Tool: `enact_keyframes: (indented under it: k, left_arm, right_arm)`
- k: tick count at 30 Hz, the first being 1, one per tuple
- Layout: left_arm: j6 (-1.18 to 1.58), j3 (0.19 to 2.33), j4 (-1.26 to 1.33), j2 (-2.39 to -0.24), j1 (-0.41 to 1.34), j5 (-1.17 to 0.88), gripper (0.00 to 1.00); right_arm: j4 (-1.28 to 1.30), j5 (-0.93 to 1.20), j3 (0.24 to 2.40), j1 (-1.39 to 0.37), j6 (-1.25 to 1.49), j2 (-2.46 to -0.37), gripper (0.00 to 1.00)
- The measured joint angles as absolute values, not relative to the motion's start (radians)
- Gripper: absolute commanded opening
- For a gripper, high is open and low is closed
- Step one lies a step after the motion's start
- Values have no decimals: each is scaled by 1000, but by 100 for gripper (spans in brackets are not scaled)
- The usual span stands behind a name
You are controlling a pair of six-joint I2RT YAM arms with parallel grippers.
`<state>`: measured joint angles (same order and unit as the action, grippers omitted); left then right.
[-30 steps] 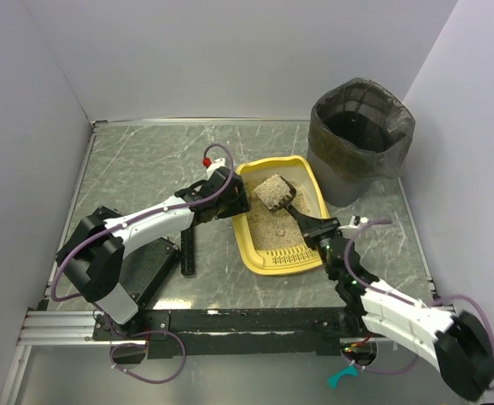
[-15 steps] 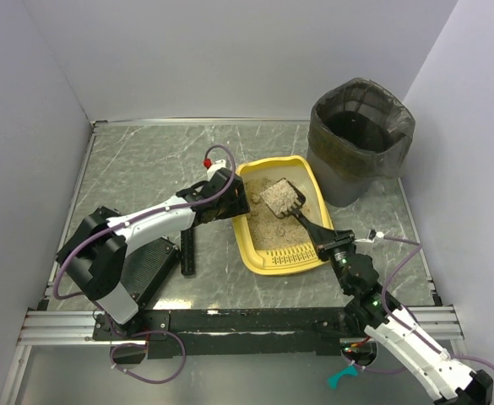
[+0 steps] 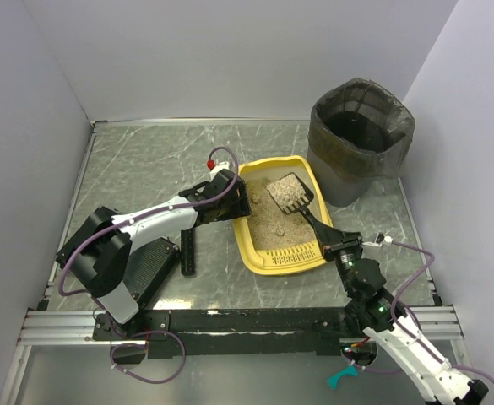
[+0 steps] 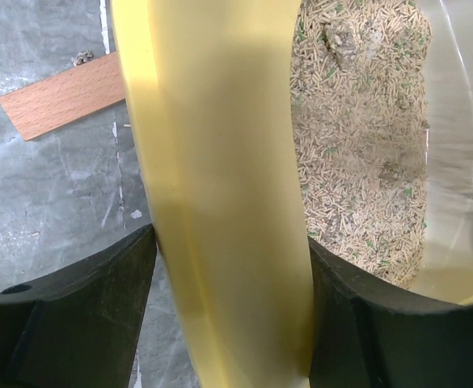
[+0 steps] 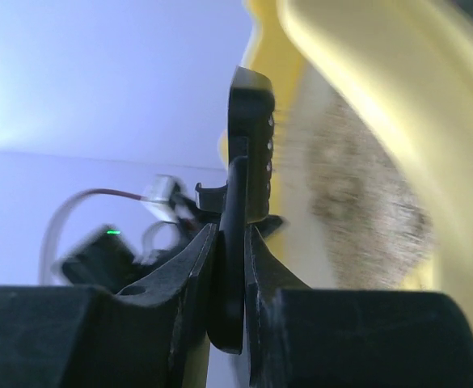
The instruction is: Clean the litter box
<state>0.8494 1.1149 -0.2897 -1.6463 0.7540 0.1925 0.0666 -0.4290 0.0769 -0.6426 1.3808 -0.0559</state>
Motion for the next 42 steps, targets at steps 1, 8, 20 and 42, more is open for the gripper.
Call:
enact_keyframes:
  k: [1,8,20,42]
  left_arm:
    - [849,1115,-289,-1646,754,192,68]
    - [833,1112,-289,-1644,754,198,63]
    - [748,1015,-272,-1554,749,217,63]
    - [467,723,-228,-1190,748,181,64]
  right_arm:
    - [50,-430,70,-642,1388,-38,0]
    - [-44,-398,46,-641,1398,-73,0]
    - [-108,-298,43,-617,1385,-56,0]
    - [17,-80,120,-582,1324,-44,0]
